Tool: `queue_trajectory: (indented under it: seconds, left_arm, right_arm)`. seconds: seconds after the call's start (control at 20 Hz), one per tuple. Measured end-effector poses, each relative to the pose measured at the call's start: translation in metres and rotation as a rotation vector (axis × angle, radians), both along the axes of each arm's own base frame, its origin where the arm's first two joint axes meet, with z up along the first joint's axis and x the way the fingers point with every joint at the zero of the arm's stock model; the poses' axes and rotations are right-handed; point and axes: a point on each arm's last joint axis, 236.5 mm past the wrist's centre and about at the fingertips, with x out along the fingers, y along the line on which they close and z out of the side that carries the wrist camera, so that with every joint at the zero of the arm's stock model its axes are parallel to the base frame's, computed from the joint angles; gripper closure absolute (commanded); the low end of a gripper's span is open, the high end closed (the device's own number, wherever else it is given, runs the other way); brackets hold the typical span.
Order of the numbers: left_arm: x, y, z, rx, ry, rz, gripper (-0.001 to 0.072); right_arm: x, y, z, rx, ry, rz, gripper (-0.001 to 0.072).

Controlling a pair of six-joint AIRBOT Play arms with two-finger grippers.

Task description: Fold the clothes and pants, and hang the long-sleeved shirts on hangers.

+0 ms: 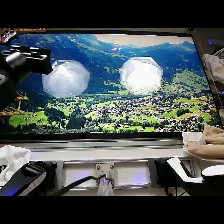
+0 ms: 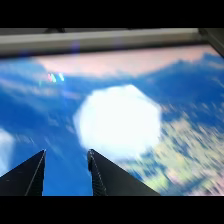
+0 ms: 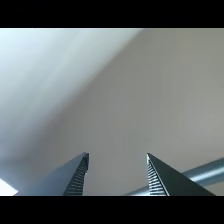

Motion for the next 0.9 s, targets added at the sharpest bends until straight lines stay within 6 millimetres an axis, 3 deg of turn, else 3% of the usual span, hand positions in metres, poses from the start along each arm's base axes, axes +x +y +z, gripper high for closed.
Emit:
queue_trajectory:
  seconds: [0.1,0.2,0.35,0.45,0.55,0.65,0.8,0.9]
  left_arm:
    - [0.007,0.008,0.016,0.051,-0.089,0.022,0.0415]
    - [0.012,0.016,0.034,0.116,-0.180,0.045,0.0415]
    - [0.015,0.023,0.047,0.185,-0.252,0.066,0.0415]
    - [0.016,0.025,0.052,0.208,-0.278,0.072,0.0415]
    - [0.016,0.026,0.055,0.222,-0.292,0.075,0.0415]
    - [0.016,0.027,0.056,0.230,-0.300,0.077,0.0415]
    - [0.016,0.027,0.057,0.236,-0.305,0.079,0.0415]
    - [0.016,0.028,0.058,0.238,-0.308,0.079,0.0415]
  right_arm:
    - [0.056,0.016,-0.015,0.076,0.017,0.239,0.0291]
    - [0.130,0.038,-0.053,0.172,0.151,0.459,0.0291]
    - [0.234,0.105,-0.136,0.250,0.493,0.750,0.0292]
    - [0.280,0.162,-0.201,0.254,0.749,0.905,0.0291]
    - [0.304,0.219,-0.259,0.243,0.961,1.038,0.0291]
    - [0.313,0.269,-0.309,0.224,1.130,1.142,0.0291]
    - [0.309,0.331,-0.362,0.177,1.309,1.264,0.0291]
    - [0.302,0.363,-0.380,0.137,1.376,1.325,0.0291]
